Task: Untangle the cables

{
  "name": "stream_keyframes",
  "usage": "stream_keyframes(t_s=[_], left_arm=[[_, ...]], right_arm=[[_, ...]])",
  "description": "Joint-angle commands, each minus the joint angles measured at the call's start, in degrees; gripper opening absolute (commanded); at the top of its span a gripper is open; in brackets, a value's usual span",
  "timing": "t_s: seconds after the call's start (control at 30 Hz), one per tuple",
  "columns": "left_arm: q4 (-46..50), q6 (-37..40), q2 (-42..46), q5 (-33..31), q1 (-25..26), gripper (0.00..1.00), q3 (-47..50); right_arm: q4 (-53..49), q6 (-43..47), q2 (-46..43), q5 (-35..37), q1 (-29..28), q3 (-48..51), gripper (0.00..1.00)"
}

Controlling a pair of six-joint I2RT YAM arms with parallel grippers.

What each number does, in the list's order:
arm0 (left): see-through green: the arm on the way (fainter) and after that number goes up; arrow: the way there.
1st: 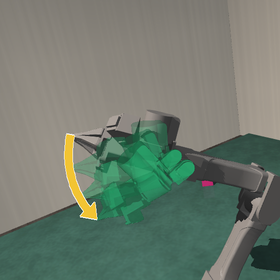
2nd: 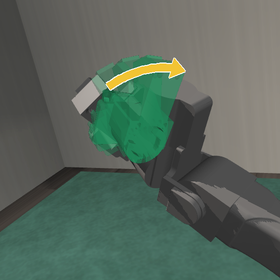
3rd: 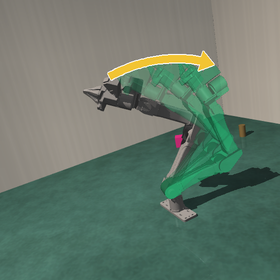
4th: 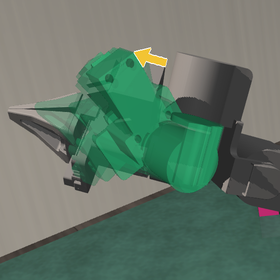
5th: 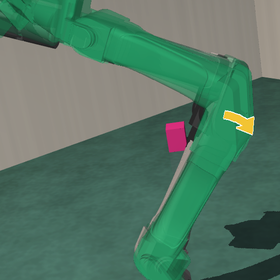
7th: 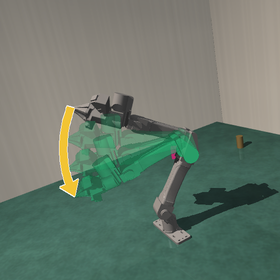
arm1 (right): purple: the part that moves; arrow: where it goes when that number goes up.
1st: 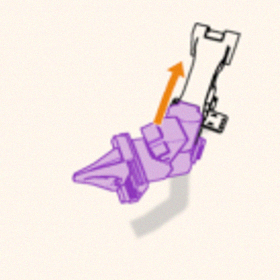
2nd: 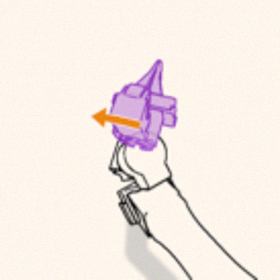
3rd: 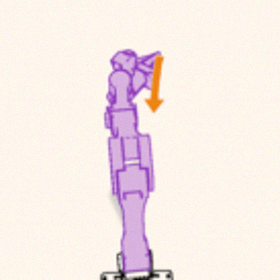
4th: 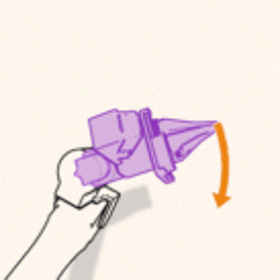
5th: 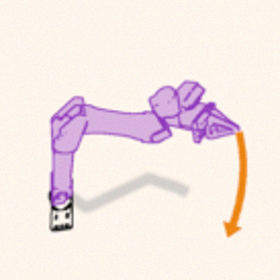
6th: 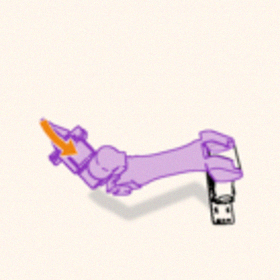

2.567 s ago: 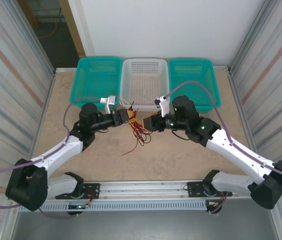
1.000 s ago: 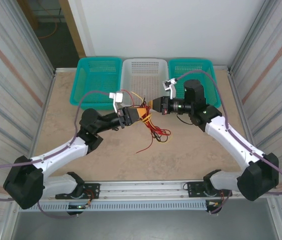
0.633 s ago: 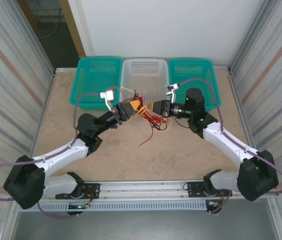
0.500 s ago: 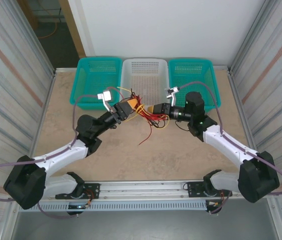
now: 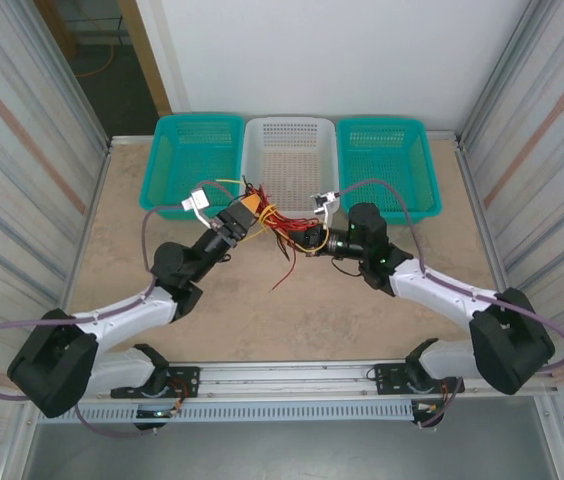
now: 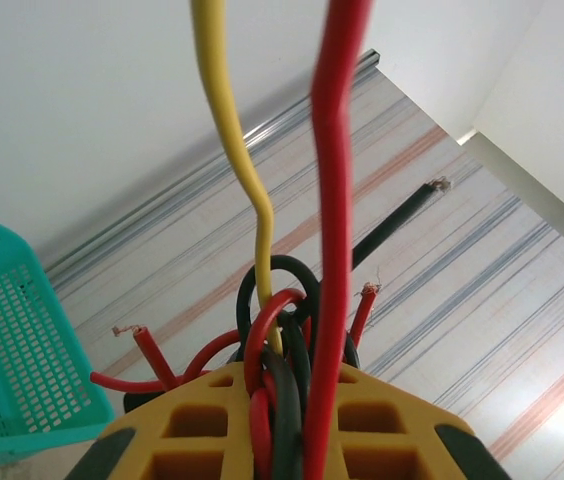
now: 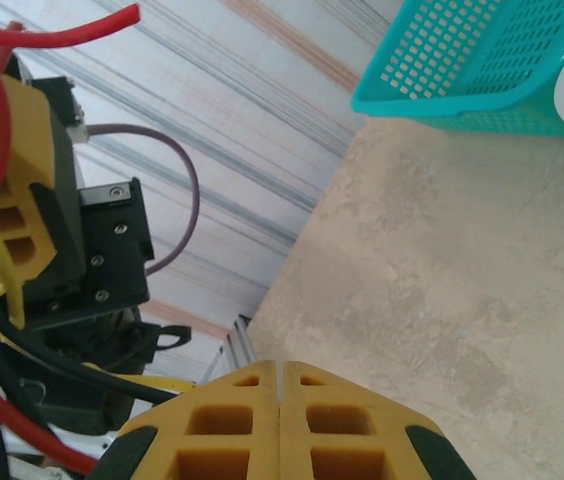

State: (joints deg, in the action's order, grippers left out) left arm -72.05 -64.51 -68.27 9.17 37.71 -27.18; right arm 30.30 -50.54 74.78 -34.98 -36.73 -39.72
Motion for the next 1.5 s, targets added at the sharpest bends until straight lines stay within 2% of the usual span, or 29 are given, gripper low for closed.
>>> stream_keyframes(t_s=[0.0, 0.03, 0.07, 0.17, 0.23, 0.3, 0.4, 0.47, 0.63, 0.73, 0.9, 1.03, 1.2, 1.33, 1.47], left_arm=[[-8.41, 0.31, 1.4, -5.03, 0.56, 0.0, -2.22], [-7.2, 0.92, 2.28, -7.05, 0.56, 0.0, -1.41], [-4.94, 1.86, 3.55, -9.45, 0.6, 0.0, -0.7], [2.81, 7.88, 8.33, -16.78, 1.4, 0.0, 0.63], [7.75, 12.51, 10.81, -22.65, 3.01, 0.0, 1.1], [8.81, 14.21, 11.58, -26.75, 3.66, 0.0, 1.64], [7.54, 14.08, 10.52, -30.67, 3.69, 0.0, 2.13], [6.03, 13.84, 8.84, -31.73, 3.98, 0.0, 1.71], [3.68, 15.75, 4.9, -36.15, 7.28, 0.0, -0.35], [1.83, 15.46, 2.97, -36.74, 7.98, 0.0, -0.76], [0.26, 14.24, 1.1, -36.87, 9.22, 0.0, -1.43], [-1.61, 12.85, -0.25, -36.66, 9.93, 0.0, -1.65], [-4.77, 9.45, -2.45, -35.5, 10.1, 0.0, -2.52], [-6.19, 8.55, -3.34, -34.86, 10.69, 0.0, -3.36], [-7.03, 7.97, -3.69, -35.0, 11.07, 0.0, -3.41]], right_arm=[[-2.56, -0.96, -1.11, 5.31, 0.23, 1.74, 0.14], [-6.88, 0.06, -3.86, 10.04, 0.74, 1.97, 0.29], [-12.43, 1.41, -7.35, 15.55, 1.15, 2.34, 0.39], [-24.27, 3.63, -20.01, 32.59, 1.72, 4.7, 0.57], [-28.47, 4.47, -27.64, 37.33, 1.72, 5.77, 0.64], [-32.88, 5.82, -33.25, 41.06, 0.21, 5.56, 0.67], [-36.73, 7.63, -36.54, 43.96, -4.61, 3.65, 0.74], [-34.99, 7.77, -34.93, 43.86, -9.34, 2.36, 0.75], [-24.6, 7.71, -23.55, 42.94, -21.33, -4.04, 0.77], [-19.54, 4.89, -17.03, 42.88, -24.35, -7.61, 0.76], [-20.83, -2.56, -10.12, 48.36, -24.97, -11.62, 0.62], [-18.16, -4.49, -7.25, 45.46, -23.78, -12.92, 0.61], [-15.91, -6.39, -2.95, 44.03, -23.31, -14.15, 0.52], [-12.71, -7.38, -0.89, 42.67, -22.47, -13.37, 0.5], [-12.56, -6.85, -0.18, 42.56, -22.07, -13.54, 0.34]])
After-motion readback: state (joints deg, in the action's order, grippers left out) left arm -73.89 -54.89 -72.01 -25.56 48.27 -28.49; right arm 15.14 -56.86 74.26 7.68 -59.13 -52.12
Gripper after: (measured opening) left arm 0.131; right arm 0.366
